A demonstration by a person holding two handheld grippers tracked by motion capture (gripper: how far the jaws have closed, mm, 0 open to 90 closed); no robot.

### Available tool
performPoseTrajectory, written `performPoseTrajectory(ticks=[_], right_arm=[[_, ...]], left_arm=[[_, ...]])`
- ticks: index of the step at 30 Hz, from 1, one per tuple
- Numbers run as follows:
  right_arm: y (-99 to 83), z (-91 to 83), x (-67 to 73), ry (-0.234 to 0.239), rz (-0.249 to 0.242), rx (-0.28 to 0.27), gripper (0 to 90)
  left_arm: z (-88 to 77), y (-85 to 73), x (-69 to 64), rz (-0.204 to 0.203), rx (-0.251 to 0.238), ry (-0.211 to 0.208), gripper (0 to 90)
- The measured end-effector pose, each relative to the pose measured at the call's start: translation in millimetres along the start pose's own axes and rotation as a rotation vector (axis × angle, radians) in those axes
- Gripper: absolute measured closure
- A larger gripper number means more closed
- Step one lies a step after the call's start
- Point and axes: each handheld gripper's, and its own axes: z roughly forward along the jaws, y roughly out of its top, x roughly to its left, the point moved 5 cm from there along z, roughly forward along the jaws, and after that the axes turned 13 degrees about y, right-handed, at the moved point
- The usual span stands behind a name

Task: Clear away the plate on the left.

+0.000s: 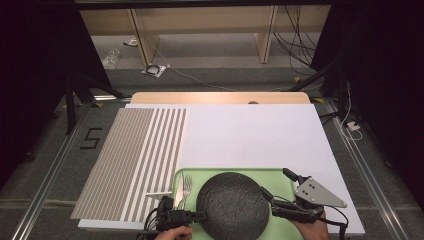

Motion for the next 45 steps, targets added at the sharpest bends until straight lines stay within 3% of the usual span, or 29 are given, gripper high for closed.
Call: performPoseTrajectory(ticks=[14, 18, 24, 32, 37, 45], right_arm=[[-0.1, -1.7, -0.1, -0.001, 0.005, 0.008, 16.3], [0.0, -1.0, 0.1, -0.001, 0.005, 0.003, 16.3], [0.1, -0.1, 0.3, 0.001, 0.002, -0.001, 16.3], [0.0, -0.2, 0.2, 0.004, 0.003, -0.001, 16.3], [0.0, -0.4, 0.2, 0.003, 0.003, -0.002, 16.3], [0.0, -0.3, 0.3, 0.004, 0.004, -0.001, 16.3]], left_arm=[[-1.0, -2.1, -0.8, 0.022, 0.015, 0.027, 62.9], [-8.2, 1.1, -5.6, 0.074, -0.018, 0.053, 52.2], [-16.0, 9.3, -5.5, 0.081, -0.066, 0.057, 51.2], [-25.3, 18.1, -8.9, 0.134, -0.121, 0.077, 46.2], [-29.9, 22.7, -8.7, 0.135, -0.146, 0.084, 44.2], [-39.2, 31.0, -12.2, 0.181, -0.192, 0.102, 40.3]])
